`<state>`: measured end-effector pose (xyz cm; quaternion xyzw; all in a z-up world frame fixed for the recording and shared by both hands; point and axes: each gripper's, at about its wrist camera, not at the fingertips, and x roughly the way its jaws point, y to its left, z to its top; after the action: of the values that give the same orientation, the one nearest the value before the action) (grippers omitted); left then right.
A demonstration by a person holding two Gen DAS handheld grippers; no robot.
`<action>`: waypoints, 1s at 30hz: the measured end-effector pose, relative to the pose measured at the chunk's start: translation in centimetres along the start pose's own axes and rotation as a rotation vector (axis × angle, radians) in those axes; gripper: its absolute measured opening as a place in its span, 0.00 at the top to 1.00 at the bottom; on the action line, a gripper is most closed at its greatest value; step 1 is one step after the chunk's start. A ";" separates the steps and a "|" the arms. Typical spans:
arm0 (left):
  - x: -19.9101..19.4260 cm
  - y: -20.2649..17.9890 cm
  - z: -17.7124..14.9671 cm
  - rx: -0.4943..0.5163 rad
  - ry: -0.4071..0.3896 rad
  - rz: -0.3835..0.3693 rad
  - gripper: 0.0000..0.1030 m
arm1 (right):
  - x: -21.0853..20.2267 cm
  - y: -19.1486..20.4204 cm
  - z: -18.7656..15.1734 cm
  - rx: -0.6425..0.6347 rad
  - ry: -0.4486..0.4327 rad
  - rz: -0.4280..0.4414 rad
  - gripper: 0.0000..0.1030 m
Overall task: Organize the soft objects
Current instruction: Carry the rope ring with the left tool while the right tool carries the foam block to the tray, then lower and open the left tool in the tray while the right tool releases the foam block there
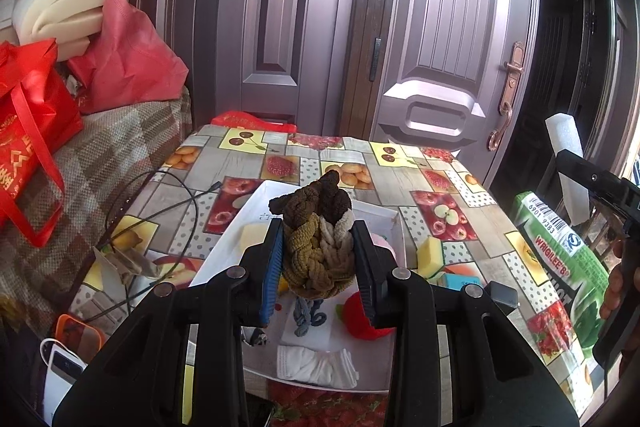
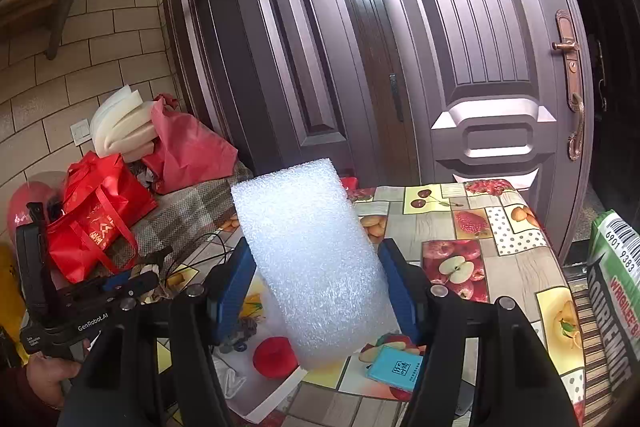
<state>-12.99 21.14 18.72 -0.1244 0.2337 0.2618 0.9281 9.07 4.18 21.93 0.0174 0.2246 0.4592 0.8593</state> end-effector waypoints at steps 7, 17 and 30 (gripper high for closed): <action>0.2 3.5 0.9 -0.061 -0.017 0.068 0.68 | 2.9 1.2 0.2 -0.027 0.047 0.041 0.39; 4.3 4.7 1.6 -0.089 0.027 0.041 0.67 | 9.9 3.0 -1.6 -0.028 0.186 0.076 0.39; 11.4 5.3 -2.8 -0.144 0.229 0.050 0.65 | 17.1 4.2 -6.9 0.017 0.383 0.108 0.38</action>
<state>-8.31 29.46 10.08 -0.2141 0.3219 0.2851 0.8771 11.19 18.99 10.43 -0.0508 0.3866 0.4978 0.7747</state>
